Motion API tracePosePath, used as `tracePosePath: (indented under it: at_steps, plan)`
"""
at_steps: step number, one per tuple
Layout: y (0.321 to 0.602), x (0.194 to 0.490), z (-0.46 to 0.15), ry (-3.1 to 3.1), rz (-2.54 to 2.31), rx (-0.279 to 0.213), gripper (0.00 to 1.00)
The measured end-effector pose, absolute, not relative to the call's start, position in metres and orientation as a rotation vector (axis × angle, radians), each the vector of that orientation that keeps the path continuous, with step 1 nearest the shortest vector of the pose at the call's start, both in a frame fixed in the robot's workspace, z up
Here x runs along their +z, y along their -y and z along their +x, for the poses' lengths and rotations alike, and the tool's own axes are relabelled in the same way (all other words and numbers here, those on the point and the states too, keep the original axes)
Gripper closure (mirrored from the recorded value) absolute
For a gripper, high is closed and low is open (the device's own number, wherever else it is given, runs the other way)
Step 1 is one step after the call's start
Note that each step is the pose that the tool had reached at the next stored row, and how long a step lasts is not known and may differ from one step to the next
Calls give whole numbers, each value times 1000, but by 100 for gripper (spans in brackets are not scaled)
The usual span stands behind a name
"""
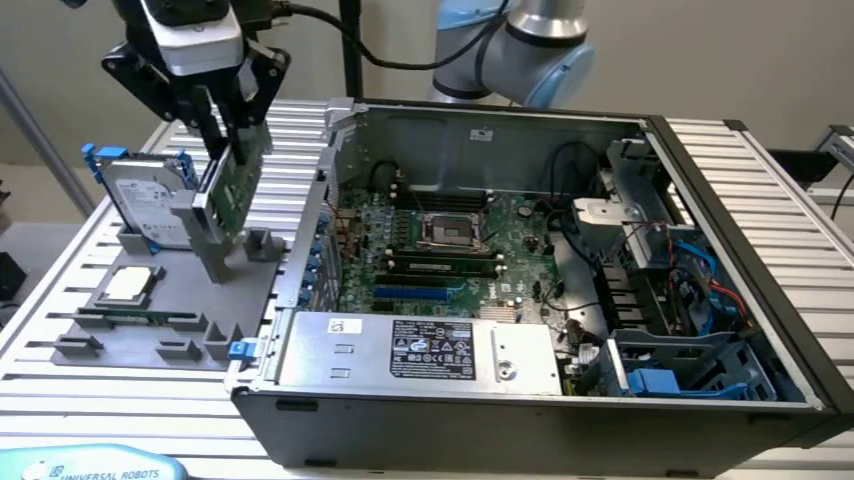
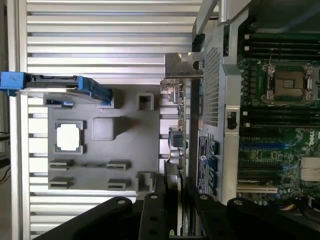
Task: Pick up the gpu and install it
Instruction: 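Pick up the gpu and move the gpu toward the slot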
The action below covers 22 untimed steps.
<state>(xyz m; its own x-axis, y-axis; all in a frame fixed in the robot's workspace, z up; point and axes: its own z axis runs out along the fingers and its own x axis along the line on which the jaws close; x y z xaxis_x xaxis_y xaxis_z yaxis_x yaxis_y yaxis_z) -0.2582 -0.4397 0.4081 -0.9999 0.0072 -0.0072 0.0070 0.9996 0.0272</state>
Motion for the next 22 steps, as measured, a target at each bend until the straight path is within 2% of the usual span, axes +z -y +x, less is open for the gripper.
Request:
tracePosePath:
  at_steps: [9, 22]
  plan:
    - [440, 444, -217, -3141, 11, 43, 73]
    - [438, 444, -158, -3142, 11, 40, 73]
